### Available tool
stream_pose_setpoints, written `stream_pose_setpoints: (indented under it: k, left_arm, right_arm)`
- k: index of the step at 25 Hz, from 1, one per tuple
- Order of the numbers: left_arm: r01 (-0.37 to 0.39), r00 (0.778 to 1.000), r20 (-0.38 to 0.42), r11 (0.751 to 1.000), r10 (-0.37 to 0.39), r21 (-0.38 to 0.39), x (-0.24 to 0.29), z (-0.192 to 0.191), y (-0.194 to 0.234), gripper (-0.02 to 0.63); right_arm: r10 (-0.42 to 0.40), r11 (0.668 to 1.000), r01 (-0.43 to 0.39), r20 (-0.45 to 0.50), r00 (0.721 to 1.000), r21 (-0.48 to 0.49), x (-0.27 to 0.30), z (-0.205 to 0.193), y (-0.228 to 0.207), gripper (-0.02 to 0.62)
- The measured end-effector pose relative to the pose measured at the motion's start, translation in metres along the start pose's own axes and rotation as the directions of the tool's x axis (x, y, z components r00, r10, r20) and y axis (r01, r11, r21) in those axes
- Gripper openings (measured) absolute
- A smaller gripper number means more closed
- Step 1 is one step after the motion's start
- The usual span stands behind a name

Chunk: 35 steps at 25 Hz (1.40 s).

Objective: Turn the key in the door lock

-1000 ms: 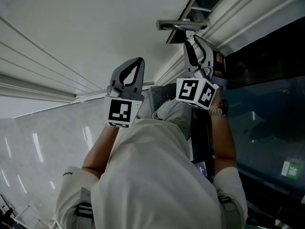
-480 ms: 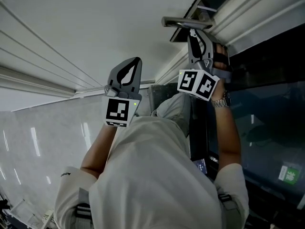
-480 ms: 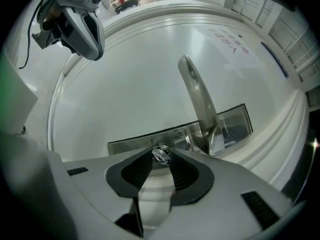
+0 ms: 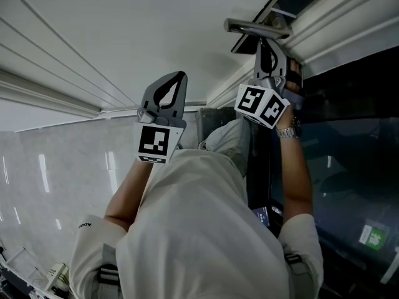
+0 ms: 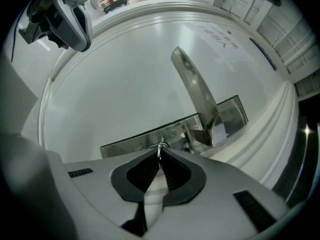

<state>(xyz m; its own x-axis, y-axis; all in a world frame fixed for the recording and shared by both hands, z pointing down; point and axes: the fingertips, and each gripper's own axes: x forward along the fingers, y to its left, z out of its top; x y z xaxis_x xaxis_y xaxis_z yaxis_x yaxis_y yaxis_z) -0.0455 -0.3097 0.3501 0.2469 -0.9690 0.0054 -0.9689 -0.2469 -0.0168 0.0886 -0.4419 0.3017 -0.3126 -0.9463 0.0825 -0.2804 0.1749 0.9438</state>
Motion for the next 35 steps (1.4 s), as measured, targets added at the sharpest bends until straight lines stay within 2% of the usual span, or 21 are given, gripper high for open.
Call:
stream_pose_setpoints:
  k: [4, 7, 12, 14, 17, 20, 22, 24, 28, 33, 35]
  left_arm:
    - [-0.011, 1.0, -0.014, 1.0, 0.011, -0.005, -0.002, -0.004, 0.005, 0.009]
    - [-0.004, 1.0, -0.015, 1.0, 0.004, -0.006, -0.001, -0.005, 0.002, 0.009]
    - [0.01, 1.0, -0.016, 1.0, -0.01, 0.002, -0.002, -0.004, -0.004, 0.009]
    - [0.009, 1.0, -0.02, 1.0, -0.009, 0.003, -0.003, -0.006, -0.004, 0.009]
    - [0.009, 1.0, -0.026, 1.0, -0.009, 0.006, -0.005, -0.007, -0.004, 0.009]
    - [0.007, 1.0, -0.028, 1.0, -0.007, 0.005, -0.007, -0.008, -0.003, 0.009]
    - [0.004, 1.0, -0.029, 1.0, -0.004, 0.004, -0.009, -0.009, -0.002, 0.009]
    - [0.0, 1.0, -0.03, 1.0, 0.0, 0.003, -0.01, -0.009, 0.0, 0.009]
    - [-0.004, 0.999, -0.034, 1.0, 0.004, -0.002, -0.012, -0.011, 0.003, 0.009]
    - [-0.007, 0.999, -0.038, 1.0, 0.006, -0.004, -0.015, -0.012, 0.007, 0.009]
    - [-0.005, 0.999, -0.039, 1.0, 0.005, -0.004, -0.016, -0.013, 0.008, 0.009]
  right_arm:
    - [-0.008, 1.0, 0.008, -0.001, 1.0, 0.03, 0.003, 0.001, -0.001, 0.023]
    - [0.029, 0.99, -0.027, -0.012, 1.0, 0.142, 0.007, 0.003, -0.003, 0.021]
    - [0.051, 0.941, -0.042, -0.019, 0.999, 0.337, 0.007, 0.003, -0.005, 0.017]
    - [0.066, 0.895, -0.052, -0.016, 0.998, 0.443, 0.006, 0.002, -0.007, 0.015]
    - [0.076, 0.798, -0.064, 0.006, 0.997, 0.6, 0.006, 0.001, -0.009, 0.014]
    - [0.071, 0.702, -0.074, 0.034, 0.997, 0.708, 0.006, 0.0, -0.01, 0.012]
    - [0.076, 0.624, -0.086, 0.049, 0.996, 0.776, 0.005, -0.002, -0.01, 0.012]
    - [0.083, 0.527, -0.103, 0.07, 0.994, 0.843, 0.005, -0.003, -0.01, 0.012]
    - [0.087, 0.308, -0.133, 0.112, 0.99, 0.942, 0.005, -0.006, -0.011, 0.012]
    - [0.067, 0.039, -0.154, 0.151, 0.986, 0.987, 0.005, -0.008, -0.012, 0.014]
    - [0.063, -0.056, -0.159, 0.162, 0.985, 0.986, 0.005, -0.01, -0.012, 0.012]
